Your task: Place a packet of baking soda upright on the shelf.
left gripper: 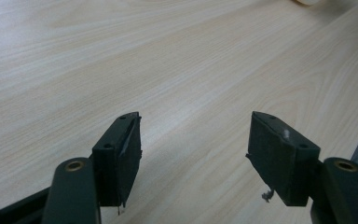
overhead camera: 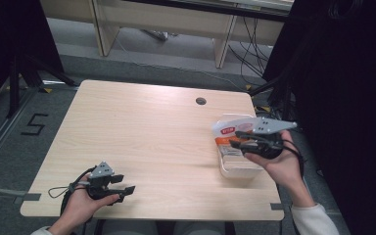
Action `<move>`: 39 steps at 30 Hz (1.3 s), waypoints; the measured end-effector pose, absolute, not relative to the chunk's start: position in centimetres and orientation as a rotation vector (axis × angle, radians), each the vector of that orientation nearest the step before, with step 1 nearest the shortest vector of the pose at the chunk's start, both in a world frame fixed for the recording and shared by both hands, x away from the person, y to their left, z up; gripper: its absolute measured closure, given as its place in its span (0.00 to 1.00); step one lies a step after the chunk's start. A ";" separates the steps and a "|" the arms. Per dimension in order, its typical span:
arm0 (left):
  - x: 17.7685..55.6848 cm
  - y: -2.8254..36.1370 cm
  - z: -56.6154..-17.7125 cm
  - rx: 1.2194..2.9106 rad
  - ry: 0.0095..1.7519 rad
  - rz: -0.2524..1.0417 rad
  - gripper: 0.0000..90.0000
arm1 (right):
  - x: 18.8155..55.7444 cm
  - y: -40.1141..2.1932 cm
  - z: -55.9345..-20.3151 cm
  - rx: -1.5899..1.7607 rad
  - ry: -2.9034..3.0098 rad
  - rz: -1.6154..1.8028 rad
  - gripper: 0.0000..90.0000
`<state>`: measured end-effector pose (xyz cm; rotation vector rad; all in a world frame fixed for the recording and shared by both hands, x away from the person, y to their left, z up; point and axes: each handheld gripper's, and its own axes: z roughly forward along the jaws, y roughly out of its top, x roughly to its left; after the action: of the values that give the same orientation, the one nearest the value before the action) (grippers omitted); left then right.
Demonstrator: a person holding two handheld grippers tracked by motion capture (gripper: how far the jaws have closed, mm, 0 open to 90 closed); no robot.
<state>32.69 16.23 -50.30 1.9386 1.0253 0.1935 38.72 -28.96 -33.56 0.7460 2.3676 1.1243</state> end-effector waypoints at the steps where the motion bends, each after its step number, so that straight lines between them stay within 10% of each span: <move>1: 32.7 16.2 -50.3 1.940 1.024 0.193 0.38 | 38.4 -28.6 -34.0 0.738 2.390 1.124 0.67; 39: 32.6 16.2 -50.2 1.938 0.988 0.187 0.37 | 33.9 -22.8 -46.3 0.702 2.703 1.105 0.64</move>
<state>32.61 16.22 -50.16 1.9379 0.9880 0.1870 33.94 -22.78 -46.33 0.7016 2.7032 1.1050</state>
